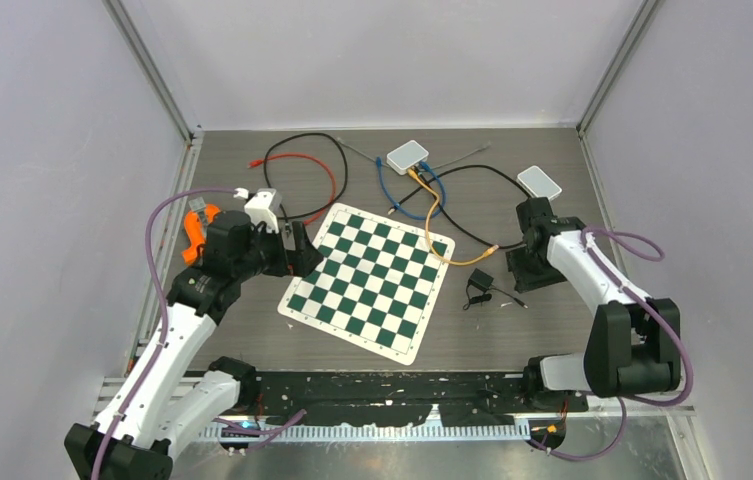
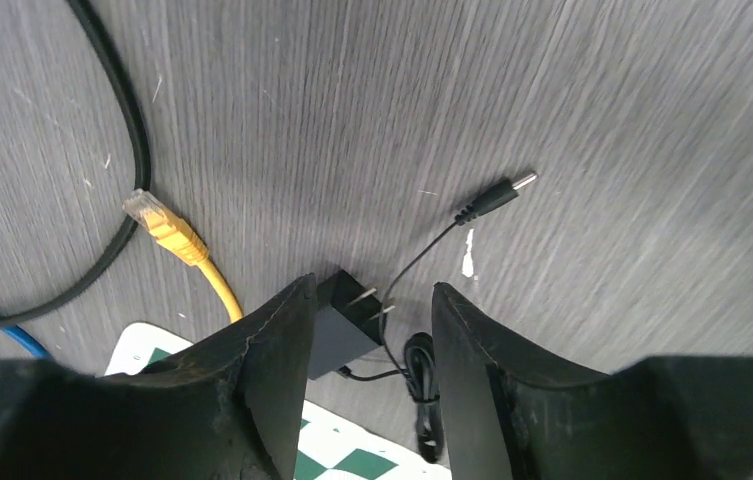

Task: Insert the plug into the switch port
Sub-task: Pick up the connector from the center of the board.

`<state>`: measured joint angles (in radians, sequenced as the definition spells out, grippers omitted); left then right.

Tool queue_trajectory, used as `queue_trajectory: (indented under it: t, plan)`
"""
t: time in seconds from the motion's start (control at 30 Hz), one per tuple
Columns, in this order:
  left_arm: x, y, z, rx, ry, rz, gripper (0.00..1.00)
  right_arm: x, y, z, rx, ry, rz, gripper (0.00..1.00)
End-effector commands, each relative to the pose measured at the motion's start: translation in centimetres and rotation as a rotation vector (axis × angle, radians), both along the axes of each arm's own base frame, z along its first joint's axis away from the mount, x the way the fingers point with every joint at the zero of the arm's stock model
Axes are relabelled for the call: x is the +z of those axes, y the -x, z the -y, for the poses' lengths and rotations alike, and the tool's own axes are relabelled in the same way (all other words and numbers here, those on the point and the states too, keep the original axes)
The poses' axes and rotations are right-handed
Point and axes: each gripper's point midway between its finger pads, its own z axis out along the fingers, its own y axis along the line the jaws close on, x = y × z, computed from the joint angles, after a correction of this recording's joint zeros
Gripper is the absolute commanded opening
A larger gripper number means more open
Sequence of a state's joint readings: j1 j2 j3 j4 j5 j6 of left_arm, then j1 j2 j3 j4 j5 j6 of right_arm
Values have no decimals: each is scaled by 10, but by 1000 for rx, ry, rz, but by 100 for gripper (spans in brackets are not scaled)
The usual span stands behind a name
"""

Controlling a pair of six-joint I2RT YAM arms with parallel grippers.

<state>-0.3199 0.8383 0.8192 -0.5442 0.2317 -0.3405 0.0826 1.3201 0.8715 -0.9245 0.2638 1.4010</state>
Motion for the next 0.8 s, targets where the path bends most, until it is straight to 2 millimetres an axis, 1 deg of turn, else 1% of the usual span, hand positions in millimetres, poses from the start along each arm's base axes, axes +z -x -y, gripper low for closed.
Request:
queue_trajectory:
  t: [0.0,0.1,0.13,0.2,0.33,0.47,0.57,0.6,0.77]
  plan:
    - [12,-1,4,-14,22,33,99,-8,-15,-12,-183,-138,30,52]
    - [12,-1,4,-12,18,33,100,-20,-13,-15,-289,-191,24,50]
    - [12,0,4,-12,18,34,100,-23,-9,-14,-315,-196,18,49]
    - [12,-1,3,-7,16,32,100,-27,-6,-14,-418,-223,36,49]
    - [12,0,2,-6,14,32,100,-30,1,-6,-544,-227,89,49]
    - [13,0,4,-14,22,31,100,-29,8,8,-589,-173,105,48]
    - [12,-1,3,-9,17,29,100,-32,12,8,-590,-165,86,48]
    - [12,-1,3,-10,15,29,100,-35,13,13,-611,-161,77,48]
    - [11,0,1,-4,3,31,100,-42,15,20,-635,-138,51,46]
